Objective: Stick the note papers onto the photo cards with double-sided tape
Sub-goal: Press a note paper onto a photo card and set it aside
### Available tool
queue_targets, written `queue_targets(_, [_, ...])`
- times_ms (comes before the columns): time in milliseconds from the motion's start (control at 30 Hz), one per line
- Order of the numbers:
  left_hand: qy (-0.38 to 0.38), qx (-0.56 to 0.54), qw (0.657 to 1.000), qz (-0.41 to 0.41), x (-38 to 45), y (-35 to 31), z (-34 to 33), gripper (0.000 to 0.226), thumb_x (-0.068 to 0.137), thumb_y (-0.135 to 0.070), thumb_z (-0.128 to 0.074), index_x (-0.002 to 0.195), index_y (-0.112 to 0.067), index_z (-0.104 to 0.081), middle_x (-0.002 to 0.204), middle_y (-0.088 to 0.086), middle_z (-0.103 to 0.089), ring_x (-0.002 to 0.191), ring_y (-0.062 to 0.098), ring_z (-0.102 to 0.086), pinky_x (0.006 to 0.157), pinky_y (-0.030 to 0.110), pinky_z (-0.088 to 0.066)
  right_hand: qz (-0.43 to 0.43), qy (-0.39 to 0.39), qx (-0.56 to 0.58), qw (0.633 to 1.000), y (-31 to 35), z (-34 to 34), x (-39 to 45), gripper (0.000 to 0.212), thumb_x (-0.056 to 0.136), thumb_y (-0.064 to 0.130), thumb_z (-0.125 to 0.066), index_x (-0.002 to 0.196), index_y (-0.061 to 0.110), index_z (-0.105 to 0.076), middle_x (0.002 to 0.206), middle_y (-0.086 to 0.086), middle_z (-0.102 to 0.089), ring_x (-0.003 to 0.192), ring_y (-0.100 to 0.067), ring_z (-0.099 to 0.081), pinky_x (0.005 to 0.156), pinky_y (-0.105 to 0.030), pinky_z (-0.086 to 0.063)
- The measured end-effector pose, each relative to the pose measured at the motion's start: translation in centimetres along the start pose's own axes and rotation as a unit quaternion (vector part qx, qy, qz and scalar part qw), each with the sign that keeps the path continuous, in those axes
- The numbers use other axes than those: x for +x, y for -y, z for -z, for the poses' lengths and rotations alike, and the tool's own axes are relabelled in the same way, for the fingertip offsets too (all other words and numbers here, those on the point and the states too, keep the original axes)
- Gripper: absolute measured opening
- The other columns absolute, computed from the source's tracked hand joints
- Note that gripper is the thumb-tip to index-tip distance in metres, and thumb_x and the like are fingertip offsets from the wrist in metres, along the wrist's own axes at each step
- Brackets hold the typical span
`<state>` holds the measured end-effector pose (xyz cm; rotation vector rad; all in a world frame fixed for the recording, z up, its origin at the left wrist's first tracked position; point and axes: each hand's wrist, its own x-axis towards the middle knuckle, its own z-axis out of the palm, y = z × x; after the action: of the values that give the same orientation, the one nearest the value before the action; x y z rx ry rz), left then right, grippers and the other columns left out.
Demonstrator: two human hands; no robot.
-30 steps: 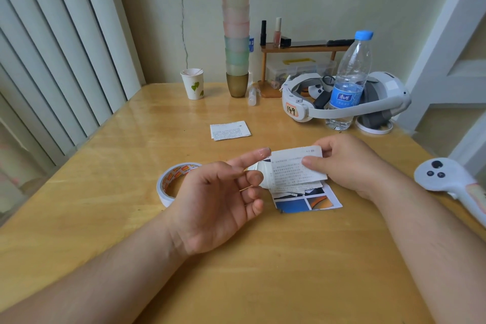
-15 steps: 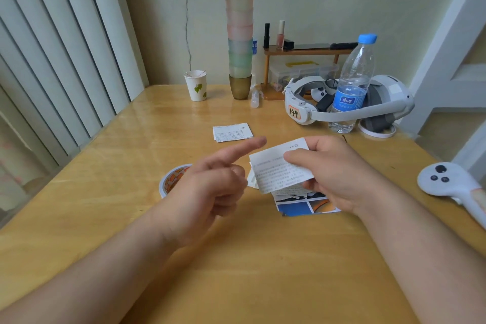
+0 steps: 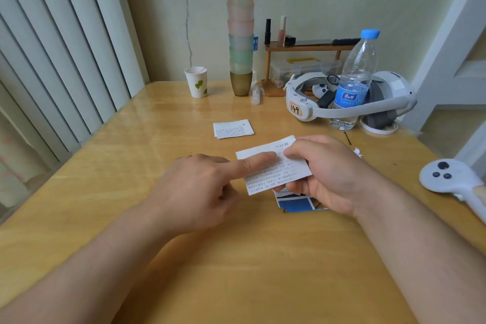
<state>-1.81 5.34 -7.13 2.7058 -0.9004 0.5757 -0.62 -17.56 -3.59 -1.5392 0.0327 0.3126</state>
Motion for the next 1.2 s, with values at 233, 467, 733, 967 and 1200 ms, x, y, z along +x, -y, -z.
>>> queue_targets(233, [-0.041,0.088,0.995,-0.038,0.5,0.3,0.0,0.07,0.085,-0.024,-0.045,0.149,-0.052,-0.049,0.062,-0.007,-0.04,0.049,0.019,-0.029,0.043,0.023,-0.022,-0.033,0.02,0.068,0.997,0.1,-0.1,-0.2,0.022,0.105,0.01,-0.05,0.108,-0.002,-0.068,0.097,-0.027,-0.075,0.076,-0.03,-0.072,0.054,-0.029,-0.053])
queue_targets(467, [-0.083,0.107,0.987,-0.082,0.8,0.5,0.0,0.055,0.093,-0.027,-0.045,0.142,-0.049,-0.059,0.07,-0.01,-0.026,0.055,0.017,-0.026,0.046,0.023,-0.021,-0.042,0.043,0.073,0.996,-0.7,-0.1,0.2,0.038,0.077,0.018,-0.081,0.112,0.005,-0.07,0.102,-0.017,-0.076,0.092,-0.025,-0.072,0.077,-0.035,-0.053])
queue_targets(733, [-0.1,0.098,0.985,-0.098,0.9,-0.1,-0.4,0.047,0.099,-0.039,-0.053,0.144,-0.049,-0.057,0.09,0.0,-0.049,0.073,0.019,-0.044,0.059,0.026,-0.026,-0.049,0.054,0.111,0.991,-0.8,0.1,0.3,0.046,0.069,0.011,-0.079,0.114,0.007,-0.07,0.092,-0.014,-0.073,0.088,-0.025,-0.068,0.076,-0.035,-0.047])
queue_targets(967, [-0.118,0.067,0.987,-0.091,1.0,-0.1,-0.7,0.05,0.095,-0.038,-0.067,0.144,-0.044,-0.06,0.097,0.006,-0.05,0.079,0.024,-0.048,0.066,0.031,-0.039,-0.034,0.083,0.126,0.988,-0.4,0.3,0.0,0.052,0.067,0.01,-0.077,0.118,0.007,-0.068,0.086,-0.009,-0.071,0.072,-0.016,-0.067,0.064,-0.027,-0.049])
queue_targets(1200, [-0.137,0.087,0.985,-0.051,1.0,-0.4,-0.4,0.056,0.092,-0.038,-0.062,0.147,-0.045,-0.055,0.11,0.014,-0.052,0.097,0.031,-0.051,0.077,0.029,-0.036,-0.025,0.081,0.156,0.984,-0.5,0.1,0.1,0.046,0.074,0.022,-0.077,0.116,0.005,-0.071,0.092,-0.01,-0.074,0.076,-0.013,-0.068,0.063,-0.021,-0.052])
